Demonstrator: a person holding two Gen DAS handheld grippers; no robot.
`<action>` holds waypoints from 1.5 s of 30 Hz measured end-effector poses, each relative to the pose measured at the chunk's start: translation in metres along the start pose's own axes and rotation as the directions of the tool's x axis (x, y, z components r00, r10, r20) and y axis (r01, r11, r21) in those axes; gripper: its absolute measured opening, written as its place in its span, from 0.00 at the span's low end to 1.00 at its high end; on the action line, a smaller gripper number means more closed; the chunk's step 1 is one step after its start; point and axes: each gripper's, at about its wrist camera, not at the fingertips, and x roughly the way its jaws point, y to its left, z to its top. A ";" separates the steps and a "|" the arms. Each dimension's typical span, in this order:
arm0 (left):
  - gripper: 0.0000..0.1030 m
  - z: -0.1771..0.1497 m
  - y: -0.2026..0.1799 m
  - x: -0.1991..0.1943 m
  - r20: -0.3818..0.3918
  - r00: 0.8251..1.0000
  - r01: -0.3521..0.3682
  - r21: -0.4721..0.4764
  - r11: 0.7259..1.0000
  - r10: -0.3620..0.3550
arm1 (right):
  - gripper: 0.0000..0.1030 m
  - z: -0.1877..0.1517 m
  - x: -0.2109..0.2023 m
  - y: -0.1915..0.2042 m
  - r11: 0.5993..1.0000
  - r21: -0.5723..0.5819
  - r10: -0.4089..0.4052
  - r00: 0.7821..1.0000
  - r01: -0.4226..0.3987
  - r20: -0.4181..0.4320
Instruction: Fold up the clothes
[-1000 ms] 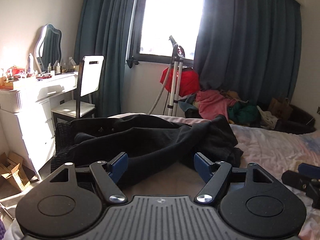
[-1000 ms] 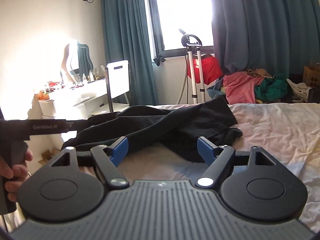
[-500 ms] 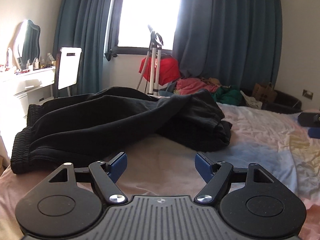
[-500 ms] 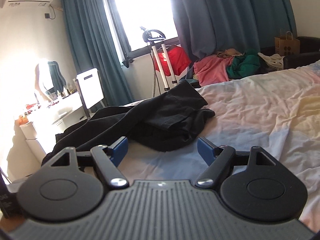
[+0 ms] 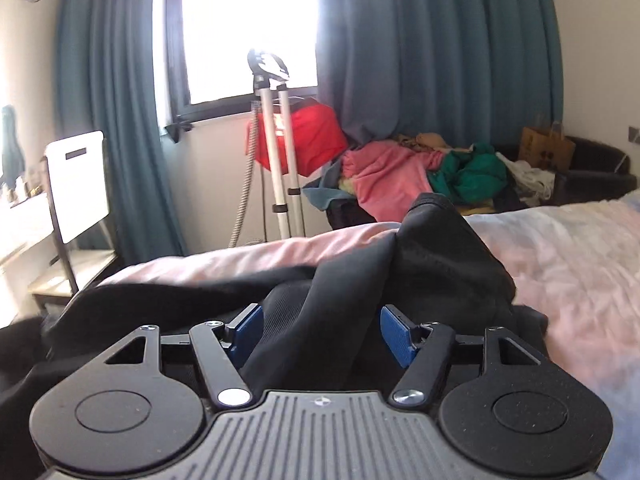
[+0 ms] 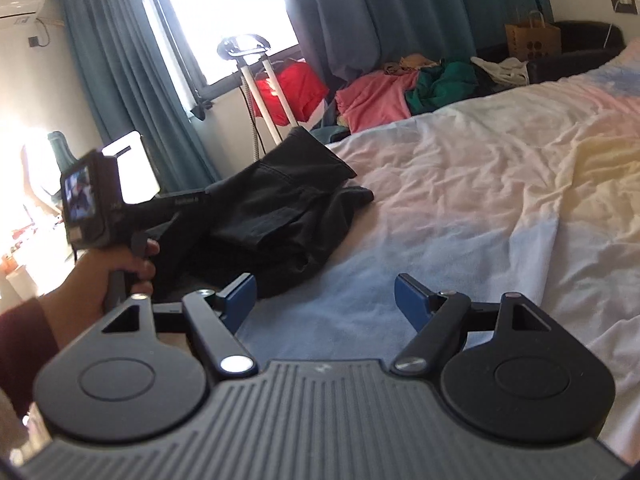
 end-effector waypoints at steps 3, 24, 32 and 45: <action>0.55 0.014 -0.009 0.043 -0.045 0.999 0.003 0.016 1.000 -0.002 | 0.76 -0.004 0.026 -0.005 1.000 0.008 0.005 1.000 -0.004 -0.029; 0.03 -0.067 -0.013 -0.241 0.142 0.970 0.183 0.101 0.978 -0.196 | 0.76 -0.001 -0.014 0.003 1.000 -0.005 0.010 0.994 -0.009 0.105; 0.03 -0.168 0.016 -0.263 -0.022 0.993 0.117 -0.076 0.990 -0.119 | 0.77 -0.023 -0.051 -0.050 0.892 0.434 0.179 0.981 -0.128 -0.080; 0.04 -0.185 0.031 -0.241 -0.180 0.976 0.100 -0.136 0.986 -0.124 | 0.77 -0.009 -0.042 -0.120 0.709 0.701 0.149 0.988 -0.077 -0.042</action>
